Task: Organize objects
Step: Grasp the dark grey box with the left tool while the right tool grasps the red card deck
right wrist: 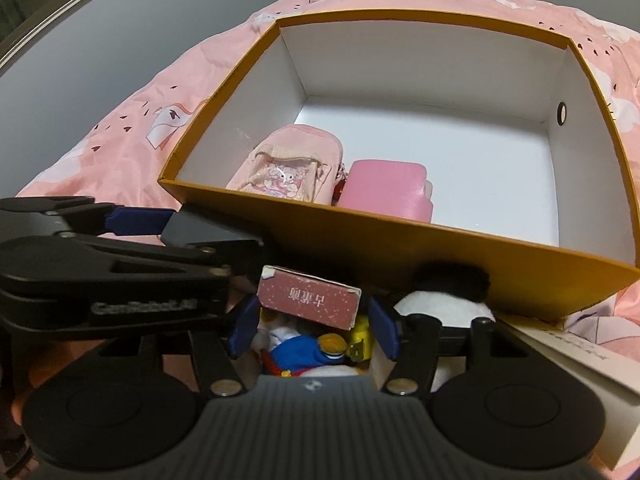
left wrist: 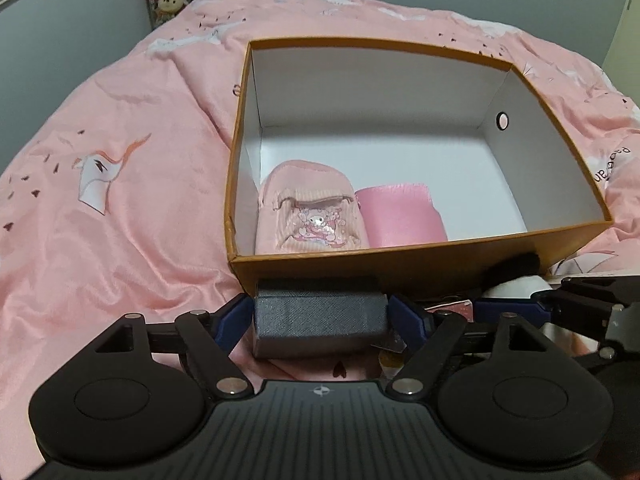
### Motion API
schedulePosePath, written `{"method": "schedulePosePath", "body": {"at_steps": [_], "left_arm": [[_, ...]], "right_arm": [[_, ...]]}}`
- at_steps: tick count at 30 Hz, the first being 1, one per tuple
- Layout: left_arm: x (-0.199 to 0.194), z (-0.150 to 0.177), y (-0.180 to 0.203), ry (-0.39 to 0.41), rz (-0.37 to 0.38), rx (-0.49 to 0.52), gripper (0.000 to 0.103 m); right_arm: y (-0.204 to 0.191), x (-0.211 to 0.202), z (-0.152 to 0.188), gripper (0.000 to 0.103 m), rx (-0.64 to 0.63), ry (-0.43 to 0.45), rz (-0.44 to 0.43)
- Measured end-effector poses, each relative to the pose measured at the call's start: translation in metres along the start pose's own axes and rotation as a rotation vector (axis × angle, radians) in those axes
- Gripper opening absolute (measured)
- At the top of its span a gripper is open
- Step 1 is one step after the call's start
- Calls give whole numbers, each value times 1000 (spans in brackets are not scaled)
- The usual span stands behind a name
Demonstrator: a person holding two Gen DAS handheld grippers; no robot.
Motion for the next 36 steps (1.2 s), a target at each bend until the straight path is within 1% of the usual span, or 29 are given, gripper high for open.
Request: {"method": "schedulePosePath", "body": {"at_steps": [4,8,11,13,19,24,28,32,36], "left_arm": [[6,-1,0,-14,6,-11,94],[8,-3,0,-27,-1,-25,94],[9,-5,2,-37,-20,-25,94],[8,-5,4,-41,-30,-18,94],[14,-5,5,-51,-69,-20,94],[24,-6,5,-59,-101,-25,95],[24,-4,1,-60,-96,-35,95],[27,2,1,-93,-120,-13,88],[24,5,-2,-96,-107,-24,88]], "right_arm": [[-4,7,-1,63,-7,-15,21],[-6,12,-3,67,-12,-17,44],[-5,15,-5,66,-16,-17,58],[-3,14,-4,63,-15,-14,70],[0,11,-2,61,-11,-18,43],[-2,12,-1,62,-23,-19,47],[-2,12,-2,62,-23,-19,45],[-1,12,-2,62,-21,-18,44],[-3,12,-3,62,-34,-21,45]]}}
Point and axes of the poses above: each gripper's, at about its wrist camera, not at the fingertips, and x roughly the way its jaws point, y to its right, z to its underside, the point moved 9 cm from there along x, roughly the way its jaws point, and after that the axes turned 12 degrees about -y, right-handed, at the moved point
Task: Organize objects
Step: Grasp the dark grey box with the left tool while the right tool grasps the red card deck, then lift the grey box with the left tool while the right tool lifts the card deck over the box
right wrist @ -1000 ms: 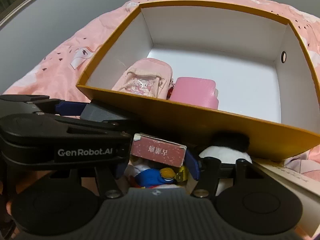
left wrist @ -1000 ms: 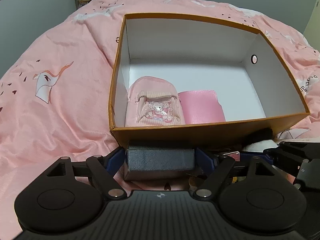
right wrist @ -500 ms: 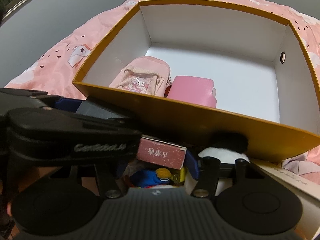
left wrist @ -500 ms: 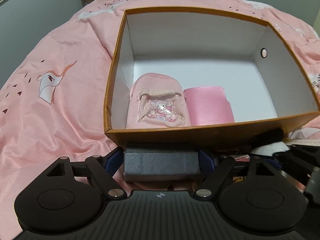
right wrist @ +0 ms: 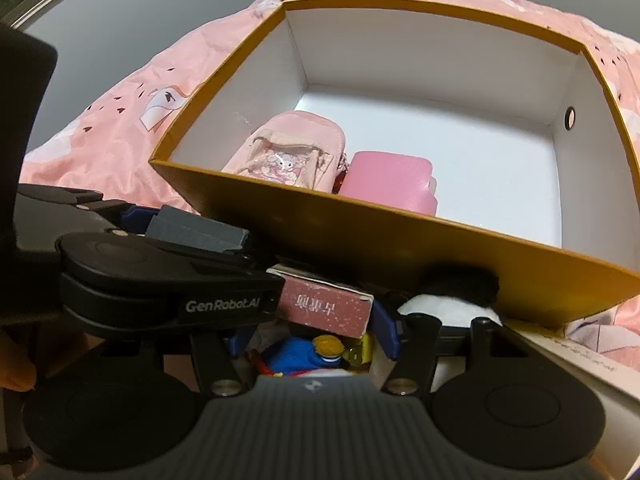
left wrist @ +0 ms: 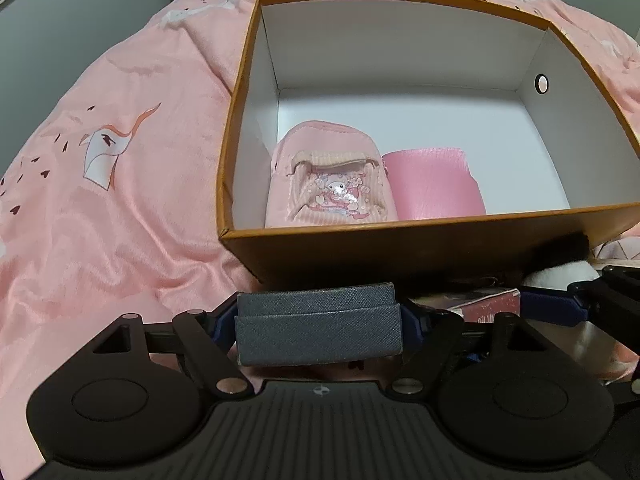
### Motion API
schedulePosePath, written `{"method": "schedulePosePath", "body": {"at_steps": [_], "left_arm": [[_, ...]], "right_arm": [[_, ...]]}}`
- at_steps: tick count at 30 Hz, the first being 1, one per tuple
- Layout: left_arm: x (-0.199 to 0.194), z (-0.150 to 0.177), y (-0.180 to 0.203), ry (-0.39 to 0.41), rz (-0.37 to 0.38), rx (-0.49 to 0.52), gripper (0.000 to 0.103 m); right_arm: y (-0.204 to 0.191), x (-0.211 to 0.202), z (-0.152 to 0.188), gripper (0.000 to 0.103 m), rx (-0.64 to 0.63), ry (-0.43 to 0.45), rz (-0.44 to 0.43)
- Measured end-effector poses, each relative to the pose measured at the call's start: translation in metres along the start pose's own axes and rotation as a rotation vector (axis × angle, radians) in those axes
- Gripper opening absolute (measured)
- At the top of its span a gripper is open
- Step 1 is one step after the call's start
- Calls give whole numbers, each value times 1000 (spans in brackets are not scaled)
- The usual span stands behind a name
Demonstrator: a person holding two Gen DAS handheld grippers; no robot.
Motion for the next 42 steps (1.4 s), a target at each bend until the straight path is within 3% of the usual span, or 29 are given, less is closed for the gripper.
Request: {"method": "schedulePosePath", "body": {"at_steps": [13,22,28,34,42], "left_arm": [[-17,17,-24,10,84,-62,87],[-23,23,-34,-6,114,-23,87],[-20,29,-26,-15,80,44,88],[-19,29,-24,-21,69,49,88],[-21,28,-22,-32,51,33,89]], "right_arm": [[-1,-2,3,61,-9,-20,-7],[-2,-6,5,61,-24,-50,-23],[8,-11,0,62,75,-71,-107],[15,-2,-15,62,176,-134,-155],[15,16,-23,61,162,-199,-112]]}}
Point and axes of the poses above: each gripper's, at about its wrist camera, not at the fingertips, and x roughly the way its jaws point, y to its right, z to its underside, the point moved 9 cm from there along x, roughly the way its jaws point, and after that the axes turned 12 degrees about -y, right-handed, at the moved point
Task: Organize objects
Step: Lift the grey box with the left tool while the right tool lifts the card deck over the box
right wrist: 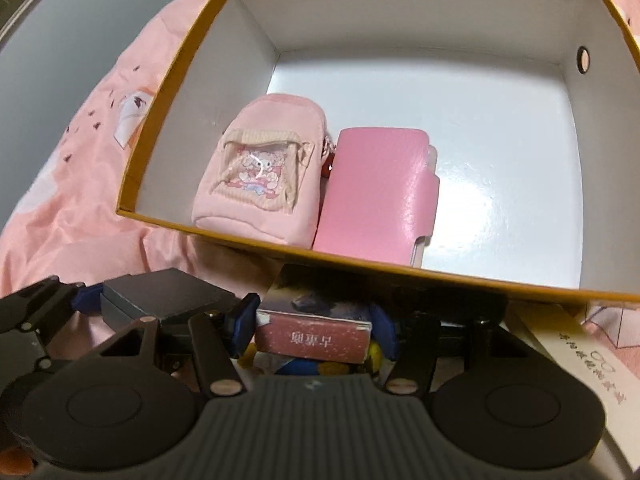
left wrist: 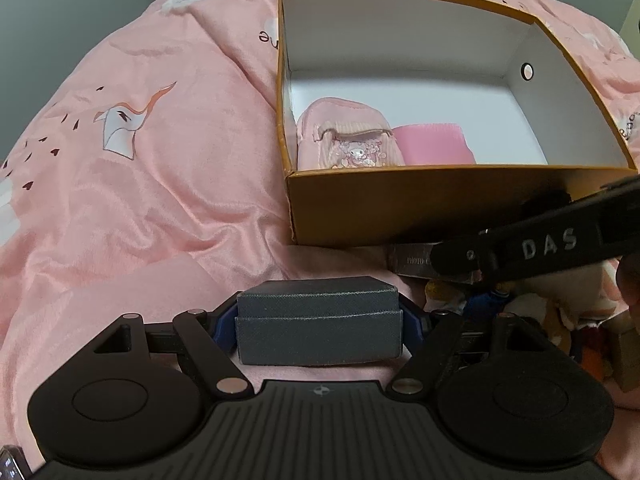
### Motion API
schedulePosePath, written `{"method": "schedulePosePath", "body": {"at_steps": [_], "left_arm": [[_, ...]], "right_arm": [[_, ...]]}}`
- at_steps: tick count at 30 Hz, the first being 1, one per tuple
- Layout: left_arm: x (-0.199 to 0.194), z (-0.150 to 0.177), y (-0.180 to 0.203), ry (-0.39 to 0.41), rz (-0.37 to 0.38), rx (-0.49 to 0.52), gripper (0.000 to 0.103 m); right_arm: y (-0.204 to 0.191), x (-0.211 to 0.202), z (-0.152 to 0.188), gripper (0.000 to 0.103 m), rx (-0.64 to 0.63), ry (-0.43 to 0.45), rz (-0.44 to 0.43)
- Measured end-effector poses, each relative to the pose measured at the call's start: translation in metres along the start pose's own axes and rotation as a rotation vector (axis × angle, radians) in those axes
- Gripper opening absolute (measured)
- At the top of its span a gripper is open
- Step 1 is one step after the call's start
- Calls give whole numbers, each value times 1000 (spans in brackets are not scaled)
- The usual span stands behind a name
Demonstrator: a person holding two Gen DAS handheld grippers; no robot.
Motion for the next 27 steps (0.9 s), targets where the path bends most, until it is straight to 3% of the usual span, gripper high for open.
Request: {"method": "schedulePosePath", "body": {"at_steps": [13,27], "left_arm": [[-1,2,3,18,-33,-12,87],[-52,12,17,158,-23,5,87]], "right_arm": [[-1,8,0,61,-86,-59,43],[-2,-40,32,60,-65,72,10]]}}
Point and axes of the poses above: each gripper's, at about its wrist camera, not at the fingertips, and x roughly the way its jaws point, y to its right, z to its underside, the point moved 9 cm from there along x, roughly the way its jaws point, and after that the axes turned 12 degrees about -y, right-handed, at the moved point
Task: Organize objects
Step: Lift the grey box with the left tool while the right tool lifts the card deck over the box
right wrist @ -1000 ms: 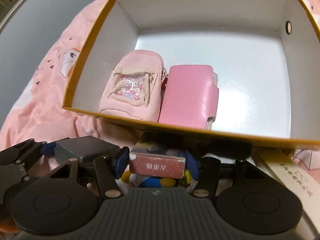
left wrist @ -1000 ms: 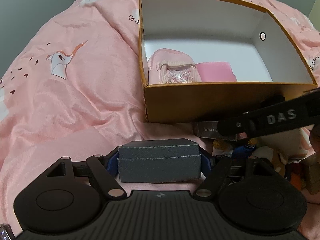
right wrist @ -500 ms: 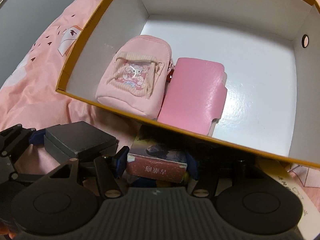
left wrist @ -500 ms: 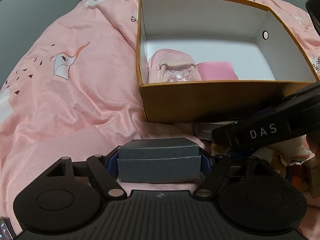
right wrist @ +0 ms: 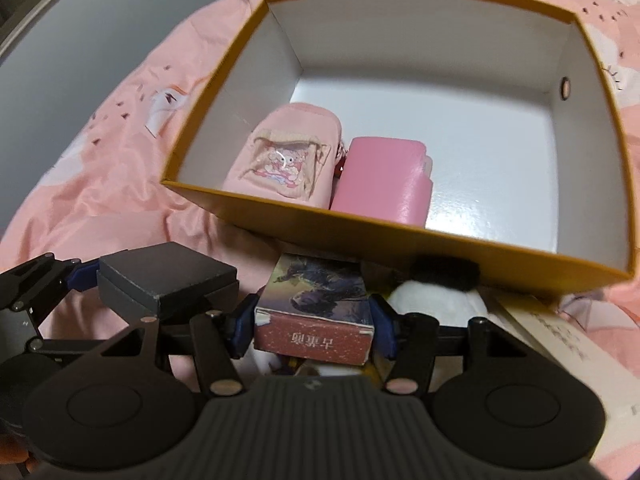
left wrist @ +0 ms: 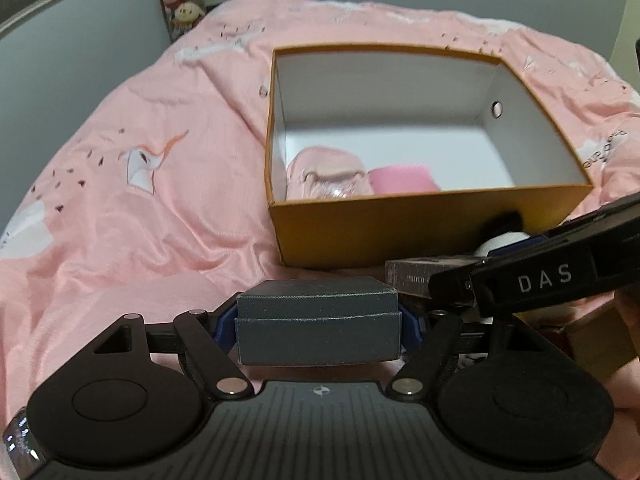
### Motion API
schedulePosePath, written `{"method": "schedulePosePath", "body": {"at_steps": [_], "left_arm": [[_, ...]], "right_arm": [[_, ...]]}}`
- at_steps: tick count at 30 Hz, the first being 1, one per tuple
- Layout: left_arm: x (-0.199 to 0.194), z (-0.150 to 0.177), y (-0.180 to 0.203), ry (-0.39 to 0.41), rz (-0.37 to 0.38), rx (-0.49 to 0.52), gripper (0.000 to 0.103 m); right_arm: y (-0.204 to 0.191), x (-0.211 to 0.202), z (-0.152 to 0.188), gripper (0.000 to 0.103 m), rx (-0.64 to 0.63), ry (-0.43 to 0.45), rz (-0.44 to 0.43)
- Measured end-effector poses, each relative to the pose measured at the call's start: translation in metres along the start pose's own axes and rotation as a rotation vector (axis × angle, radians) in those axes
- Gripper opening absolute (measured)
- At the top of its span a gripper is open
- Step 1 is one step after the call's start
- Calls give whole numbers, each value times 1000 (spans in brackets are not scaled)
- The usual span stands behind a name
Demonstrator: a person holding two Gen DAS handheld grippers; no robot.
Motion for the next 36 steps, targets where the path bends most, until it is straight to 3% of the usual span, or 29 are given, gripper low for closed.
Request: {"method": "schedulePosePath", "body": {"at_steps": [10,20,28,36], "left_arm": [[-50,-5,15,128,31,30,87],[-81,-30,17,277,19,32,87],[-77,-62,35,351,7,78,87],[-46,-93,39,351,-31,79,87]], "right_arm": [[-6,-55,19,60,12,117,-50],[0,-105,13,60,44,261,-95],[18,-119,-7,59,65,321,-50],[45,-104,-42,59,118,324,-21]]}}
Point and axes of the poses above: each gripper's, at about its wrist camera, not at the fingertips, and x roughly the way its jaws point, y to its right, z to its underside, the point moved 9 cm from there along x, roughly the way its jaws point, and after that the axes turned 12 degrees about -y, right-handed, at the moved point
